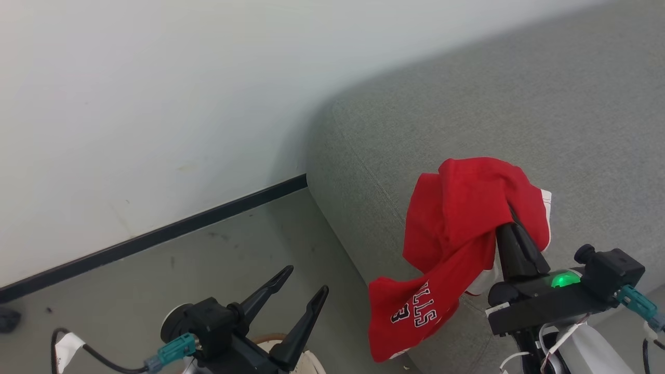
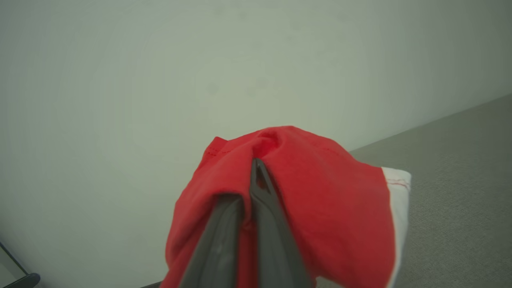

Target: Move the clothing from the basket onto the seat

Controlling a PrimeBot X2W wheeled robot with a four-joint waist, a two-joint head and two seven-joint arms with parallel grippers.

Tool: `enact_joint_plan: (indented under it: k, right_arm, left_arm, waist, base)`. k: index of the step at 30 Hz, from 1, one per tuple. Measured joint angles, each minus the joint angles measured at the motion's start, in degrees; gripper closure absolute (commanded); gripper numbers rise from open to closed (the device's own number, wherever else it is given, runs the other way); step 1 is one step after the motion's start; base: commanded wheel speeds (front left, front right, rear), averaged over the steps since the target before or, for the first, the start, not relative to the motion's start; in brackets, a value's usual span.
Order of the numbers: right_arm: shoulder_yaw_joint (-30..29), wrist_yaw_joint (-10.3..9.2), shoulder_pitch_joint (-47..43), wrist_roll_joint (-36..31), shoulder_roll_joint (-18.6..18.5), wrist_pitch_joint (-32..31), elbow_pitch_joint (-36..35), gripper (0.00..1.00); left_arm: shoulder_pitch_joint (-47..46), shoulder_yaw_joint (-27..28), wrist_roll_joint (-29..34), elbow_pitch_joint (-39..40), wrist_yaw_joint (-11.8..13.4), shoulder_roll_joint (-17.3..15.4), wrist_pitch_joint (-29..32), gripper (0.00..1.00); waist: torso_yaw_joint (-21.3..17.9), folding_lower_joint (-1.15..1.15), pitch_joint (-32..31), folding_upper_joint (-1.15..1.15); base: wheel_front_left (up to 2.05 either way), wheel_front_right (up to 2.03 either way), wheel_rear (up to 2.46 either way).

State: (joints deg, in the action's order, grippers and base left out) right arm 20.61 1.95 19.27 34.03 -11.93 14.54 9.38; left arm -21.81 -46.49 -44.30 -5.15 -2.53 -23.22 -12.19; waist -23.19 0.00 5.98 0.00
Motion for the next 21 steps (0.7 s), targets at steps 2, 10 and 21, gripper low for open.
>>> enact_joint_plan:
  k: [2, 10, 21]
  right_arm:
    - [-0.91, -0.21, -0.89, -0.46, -0.35, 0.00, -1.18, 1.00]
    - [-3.79, -0.49, -2.22, -1.04, -1.19, 0.02, -5.20, 1.00]
    - [-6.44, -0.34, 3.72, -2.81, -4.63, 0.15, -3.88, 1.00]
  left_arm:
    - [-0.09, -0.27, 0.16, 0.03, -0.08, 0.10, -0.01, 0.00]
    - [-0.15, -0.45, 1.13, 0.49, -0.09, 0.16, -0.03, 0.00]
    - [-0.43, -0.64, 1.63, 2.09, -0.86, -0.97, -0.08, 0.00]
  waist:
    - [-0.56, 0.00, 0.39, 0.00]
    - [-1.23, 0.00, 1.52, 0.00]
    - [-0.50, 0.01, 4.59, 0.00]
  base:
    - [0.00, 0.00, 0.00]
    - [0.00, 0.00, 0.00]
    - [0.00, 0.00, 0.00]
